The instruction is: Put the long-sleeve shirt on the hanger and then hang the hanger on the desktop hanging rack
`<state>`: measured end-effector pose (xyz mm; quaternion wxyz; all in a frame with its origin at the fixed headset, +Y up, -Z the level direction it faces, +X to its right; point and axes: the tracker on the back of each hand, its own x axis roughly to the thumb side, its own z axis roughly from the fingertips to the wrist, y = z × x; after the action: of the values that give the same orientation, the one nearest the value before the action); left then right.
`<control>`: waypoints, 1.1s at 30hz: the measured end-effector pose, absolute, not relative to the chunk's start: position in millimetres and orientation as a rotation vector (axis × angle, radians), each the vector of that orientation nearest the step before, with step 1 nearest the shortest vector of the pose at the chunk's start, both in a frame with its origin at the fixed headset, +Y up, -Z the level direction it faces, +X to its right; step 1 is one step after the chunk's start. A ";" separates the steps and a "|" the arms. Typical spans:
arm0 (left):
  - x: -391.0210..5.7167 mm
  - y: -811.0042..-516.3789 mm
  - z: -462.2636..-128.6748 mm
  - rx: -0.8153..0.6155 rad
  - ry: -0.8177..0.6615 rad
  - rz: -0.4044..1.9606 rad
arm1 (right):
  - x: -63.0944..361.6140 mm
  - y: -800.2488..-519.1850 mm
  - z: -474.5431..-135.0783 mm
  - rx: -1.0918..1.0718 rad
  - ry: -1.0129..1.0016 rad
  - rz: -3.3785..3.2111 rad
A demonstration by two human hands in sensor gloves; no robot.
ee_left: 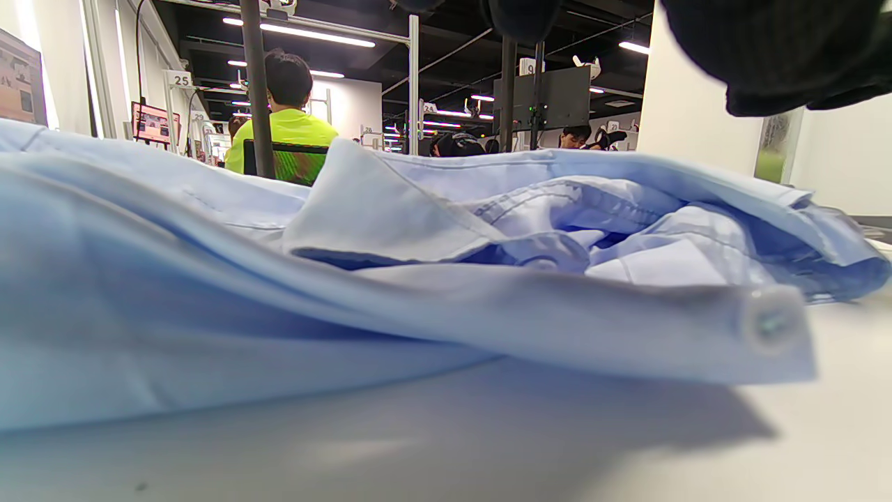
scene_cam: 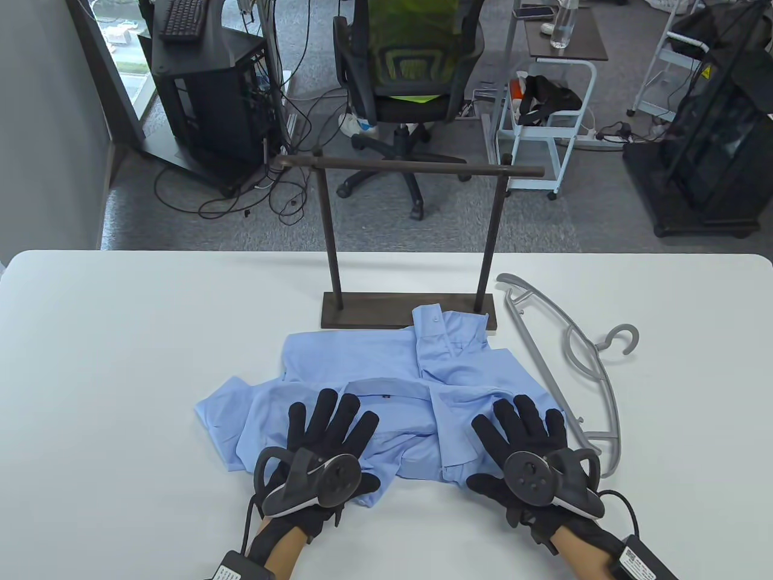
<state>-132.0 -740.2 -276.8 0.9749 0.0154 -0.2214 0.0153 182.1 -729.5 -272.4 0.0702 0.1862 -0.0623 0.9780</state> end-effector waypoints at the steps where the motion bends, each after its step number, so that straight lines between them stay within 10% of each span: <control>1: -132.0 -740.1 -276.8 0.030 -0.447 0.032 | 182.0 -728.5 -271.6 0.558 -0.210 2.941; 33: -135.1 -734.7 -275.6 0.050 -0.440 0.052 | 238.2 -646.8 -284.2 -0.107 -0.621 2.849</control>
<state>-135.1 -734.7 -275.6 0.9752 0.0249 -0.2182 0.0256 238.2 -646.8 -284.2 0.1116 -0.0365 -0.2114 0.9703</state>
